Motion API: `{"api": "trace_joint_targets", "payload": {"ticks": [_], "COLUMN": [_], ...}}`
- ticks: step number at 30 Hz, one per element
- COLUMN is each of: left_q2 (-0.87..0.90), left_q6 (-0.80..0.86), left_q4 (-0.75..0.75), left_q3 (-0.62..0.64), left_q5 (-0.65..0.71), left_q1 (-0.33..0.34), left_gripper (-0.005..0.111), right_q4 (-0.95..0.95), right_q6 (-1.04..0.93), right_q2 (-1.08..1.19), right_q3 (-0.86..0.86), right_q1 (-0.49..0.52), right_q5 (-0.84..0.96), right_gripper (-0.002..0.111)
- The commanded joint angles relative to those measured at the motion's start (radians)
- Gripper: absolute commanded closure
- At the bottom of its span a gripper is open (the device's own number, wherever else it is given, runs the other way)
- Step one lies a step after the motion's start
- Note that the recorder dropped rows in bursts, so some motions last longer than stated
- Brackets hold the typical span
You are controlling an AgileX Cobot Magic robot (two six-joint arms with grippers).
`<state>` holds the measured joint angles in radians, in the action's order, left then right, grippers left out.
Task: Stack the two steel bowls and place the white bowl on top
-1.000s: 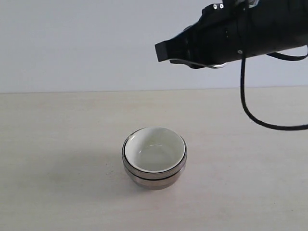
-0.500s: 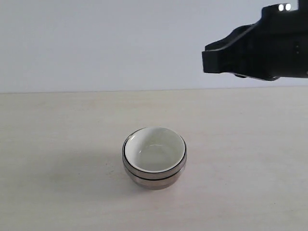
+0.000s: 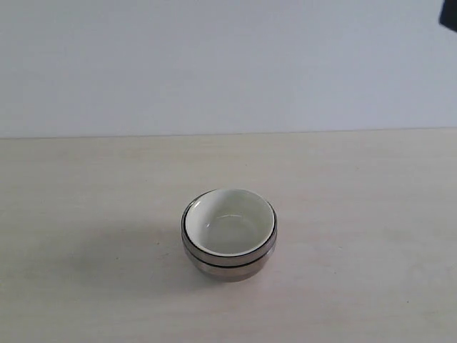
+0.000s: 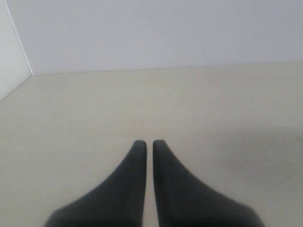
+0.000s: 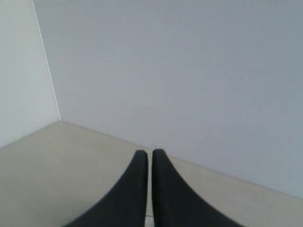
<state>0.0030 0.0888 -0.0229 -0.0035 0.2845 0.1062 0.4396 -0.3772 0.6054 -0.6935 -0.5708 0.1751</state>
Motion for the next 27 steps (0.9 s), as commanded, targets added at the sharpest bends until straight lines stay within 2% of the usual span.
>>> {"api": "trace_joint_targets", "payload": {"ticks": [1, 14, 27], "left_q2": [-0.003, -0.003, -0.003], "left_q6": [-0.011, -0.011, -0.011], "left_q4": [-0.003, -0.003, -0.003], "left_q3": [0.003, 0.003, 0.003], "left_q5": [0.0, 0.0, 0.0], "left_q1": [0.001, 0.001, 0.001], "left_gripper": [0.103, 0.103, 0.103], "right_q4": [-0.045, -0.058, -0.071], "right_q6": [0.001, 0.001, 0.005], "right_q2": [-0.129, -0.43, -0.474], "right_q3": [0.013, 0.013, 0.013], "right_q1": [-0.003, -0.003, -0.003], "right_q5": [0.043, 0.147, 0.239], "right_gripper": [0.108, 0.108, 0.108]}}
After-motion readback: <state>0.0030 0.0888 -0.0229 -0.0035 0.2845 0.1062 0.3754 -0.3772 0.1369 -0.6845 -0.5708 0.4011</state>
